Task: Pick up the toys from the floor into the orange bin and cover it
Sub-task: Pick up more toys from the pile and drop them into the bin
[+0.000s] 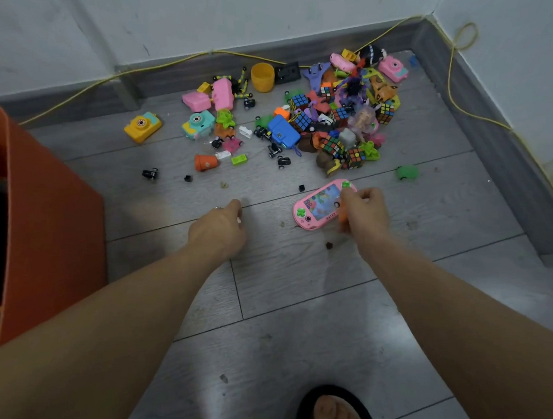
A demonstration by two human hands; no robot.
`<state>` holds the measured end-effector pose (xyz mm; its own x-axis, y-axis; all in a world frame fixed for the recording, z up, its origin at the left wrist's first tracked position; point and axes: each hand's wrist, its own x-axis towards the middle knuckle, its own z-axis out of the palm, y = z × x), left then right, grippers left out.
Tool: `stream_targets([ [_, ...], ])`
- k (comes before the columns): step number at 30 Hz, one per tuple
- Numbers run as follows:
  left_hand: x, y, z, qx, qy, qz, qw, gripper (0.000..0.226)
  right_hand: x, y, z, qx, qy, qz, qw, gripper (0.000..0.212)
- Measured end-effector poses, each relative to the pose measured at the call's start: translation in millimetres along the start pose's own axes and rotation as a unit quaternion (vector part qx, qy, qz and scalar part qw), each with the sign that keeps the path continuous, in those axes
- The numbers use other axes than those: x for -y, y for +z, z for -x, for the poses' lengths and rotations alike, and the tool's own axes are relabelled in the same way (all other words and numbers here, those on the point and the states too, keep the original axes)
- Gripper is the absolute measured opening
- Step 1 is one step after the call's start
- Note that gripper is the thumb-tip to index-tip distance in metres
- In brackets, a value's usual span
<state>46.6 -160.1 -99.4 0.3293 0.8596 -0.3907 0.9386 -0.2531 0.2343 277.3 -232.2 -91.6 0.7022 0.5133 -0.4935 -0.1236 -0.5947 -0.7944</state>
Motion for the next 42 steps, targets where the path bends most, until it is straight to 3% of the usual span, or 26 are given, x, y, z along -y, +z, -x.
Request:
stream_targets([
  [9,-23.9,-5.0,-15.5,0.062,0.014,-0.019,0.998,0.017,17.6,1.5,-26.8,0.007,0.000,0.094,0.996,0.029],
  [13,-51.9,0.4,-19.6,0.069,0.005,0.113,0.991,0.012,13.0,1.9,-36.5,0.015,-0.022,0.201,0.979,0.028],
  [18,-82.0,7.6,-30.7,0.131,-0.124,0.355,0.917,0.014,10.6,1.8,-43.0,0.025,-0.023,0.232,0.972,0.030],
  [22,-85.4,13.0,-30.7,0.140,-0.180,0.419,0.879,0.008,11.4,4.2,-42.4,0.040,-0.004,0.207,0.977,0.027],
  [27,-82.0,13.5,-22.6,0.134,-0.238,0.559,0.783,0.013,9.0,3.9,-37.2,0.047,0.036,0.167,0.984,0.040],
  [32,-72.8,7.3,-15.3,0.094,-0.263,0.625,0.729,0.007,8.6,3.4,-27.8,0.058,0.087,0.136,0.985,0.035],
  [36,-63.3,-2.8,-12.8,0.073,-0.243,0.637,0.728,0.006,8.5,7.0,-18.9,0.066,0.094,0.126,0.985,0.032],
  [42,-35.4,-55.8,-6.1,0.021,-0.209,0.617,0.759,0.003,43.4,31.1,9.8,0.115,0.058,0.071,0.989,0.040],
])
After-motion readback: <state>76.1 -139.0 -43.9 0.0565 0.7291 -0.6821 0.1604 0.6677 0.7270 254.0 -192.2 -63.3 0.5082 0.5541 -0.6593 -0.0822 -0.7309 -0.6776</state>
